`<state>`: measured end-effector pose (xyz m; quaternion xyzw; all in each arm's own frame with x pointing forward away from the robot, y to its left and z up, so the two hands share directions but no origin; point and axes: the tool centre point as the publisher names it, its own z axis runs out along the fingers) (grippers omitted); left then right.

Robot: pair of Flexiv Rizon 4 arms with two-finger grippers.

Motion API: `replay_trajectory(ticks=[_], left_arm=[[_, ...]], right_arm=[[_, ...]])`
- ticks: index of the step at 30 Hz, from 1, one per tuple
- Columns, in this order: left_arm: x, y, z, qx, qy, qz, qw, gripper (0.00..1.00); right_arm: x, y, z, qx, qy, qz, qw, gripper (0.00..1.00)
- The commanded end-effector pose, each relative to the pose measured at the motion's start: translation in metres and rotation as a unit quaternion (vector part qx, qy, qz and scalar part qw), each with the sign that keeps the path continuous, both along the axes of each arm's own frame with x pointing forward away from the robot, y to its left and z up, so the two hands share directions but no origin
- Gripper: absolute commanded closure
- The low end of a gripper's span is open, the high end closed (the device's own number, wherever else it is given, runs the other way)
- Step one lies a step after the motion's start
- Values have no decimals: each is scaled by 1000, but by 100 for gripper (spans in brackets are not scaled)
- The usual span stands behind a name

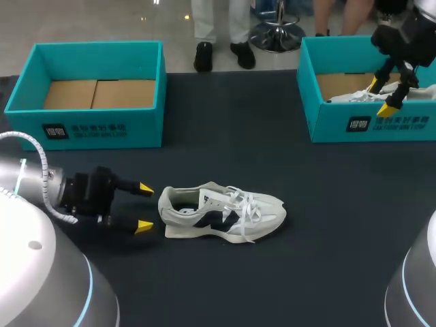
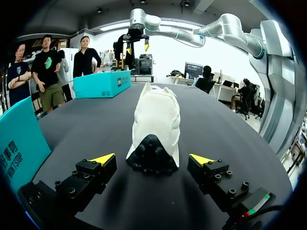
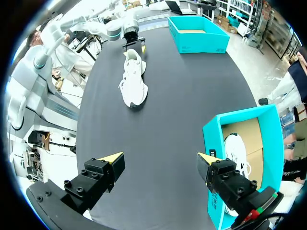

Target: Take the shoe out of the shoebox, open the shoe tongue, remove and reinsert the insole, then place the shoe into the shoebox

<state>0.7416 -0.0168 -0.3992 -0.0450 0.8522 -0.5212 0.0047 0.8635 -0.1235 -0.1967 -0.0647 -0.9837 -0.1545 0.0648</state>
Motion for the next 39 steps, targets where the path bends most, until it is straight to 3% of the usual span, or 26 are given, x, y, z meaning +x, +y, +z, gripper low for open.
replay_trajectory(ticks=[1, 39], left_arm=[[5, -9, -5, -2, -2, -4, 1000, 0], [-2, -55, -21, -11, 8, -8, 1000, 0]], right_arm=[[1, 0, 0, -1, 0, 0, 1000, 0], [1, 0, 0, -1, 0, 0, 1000, 0]])
